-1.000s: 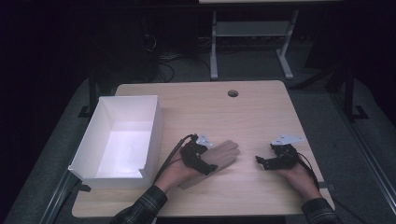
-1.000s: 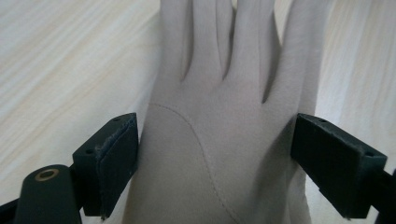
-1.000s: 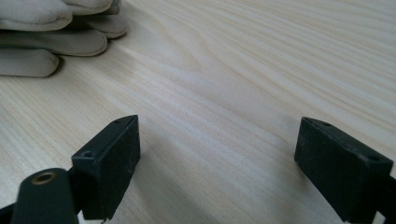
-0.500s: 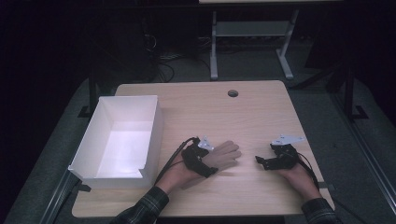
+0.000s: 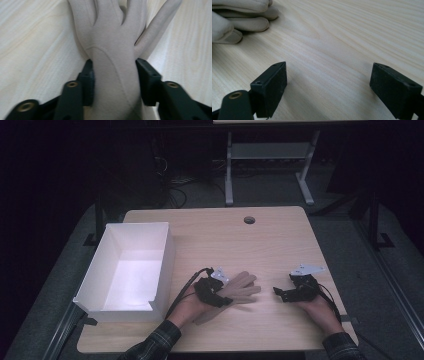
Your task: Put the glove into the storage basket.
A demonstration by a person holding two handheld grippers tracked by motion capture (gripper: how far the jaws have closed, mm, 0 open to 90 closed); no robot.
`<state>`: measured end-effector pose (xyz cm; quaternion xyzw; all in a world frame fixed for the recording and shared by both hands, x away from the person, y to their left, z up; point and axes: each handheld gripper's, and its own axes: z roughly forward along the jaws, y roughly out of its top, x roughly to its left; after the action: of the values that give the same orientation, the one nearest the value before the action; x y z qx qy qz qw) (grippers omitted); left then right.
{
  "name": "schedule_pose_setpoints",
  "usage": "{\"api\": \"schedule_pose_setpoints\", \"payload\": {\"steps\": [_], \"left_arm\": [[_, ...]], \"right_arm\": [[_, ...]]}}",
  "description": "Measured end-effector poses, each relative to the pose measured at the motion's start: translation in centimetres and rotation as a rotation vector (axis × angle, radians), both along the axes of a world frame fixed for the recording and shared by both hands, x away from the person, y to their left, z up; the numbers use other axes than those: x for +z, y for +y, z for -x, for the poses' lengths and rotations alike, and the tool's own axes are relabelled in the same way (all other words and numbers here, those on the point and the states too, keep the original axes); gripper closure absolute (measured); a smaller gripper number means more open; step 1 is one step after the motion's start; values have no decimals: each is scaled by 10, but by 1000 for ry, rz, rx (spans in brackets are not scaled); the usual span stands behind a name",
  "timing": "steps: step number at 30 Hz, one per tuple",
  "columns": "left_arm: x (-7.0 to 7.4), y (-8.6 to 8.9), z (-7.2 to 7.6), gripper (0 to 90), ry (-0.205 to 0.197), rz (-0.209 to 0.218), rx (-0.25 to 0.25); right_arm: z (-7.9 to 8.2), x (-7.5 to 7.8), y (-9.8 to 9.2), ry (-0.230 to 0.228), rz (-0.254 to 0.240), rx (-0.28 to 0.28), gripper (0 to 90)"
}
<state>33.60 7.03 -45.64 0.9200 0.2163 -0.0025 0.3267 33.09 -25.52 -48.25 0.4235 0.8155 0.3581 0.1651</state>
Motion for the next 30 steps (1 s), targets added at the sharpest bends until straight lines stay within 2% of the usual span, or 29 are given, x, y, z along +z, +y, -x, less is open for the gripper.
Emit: {"api": "schedule_pose_setpoints", "payload": {"steps": [6,9,12,25,30], "left_arm": [[2,0,-1,656,25,-8,4],[4,2,-4,660,67,9,21],[7,2,-5,660,81,21,34],[41,6,-7,659,67,64,74],[57,5,-8,659,55,70,75]], "right_arm": [[0,0,0,1,-1,0,139],[0,0,0,1,-1,0,139],[0,0,0,1,0,-1,139],[0,0,0,6,-3,-3,139],[0,0,0,6,-2,-3,139]]}}
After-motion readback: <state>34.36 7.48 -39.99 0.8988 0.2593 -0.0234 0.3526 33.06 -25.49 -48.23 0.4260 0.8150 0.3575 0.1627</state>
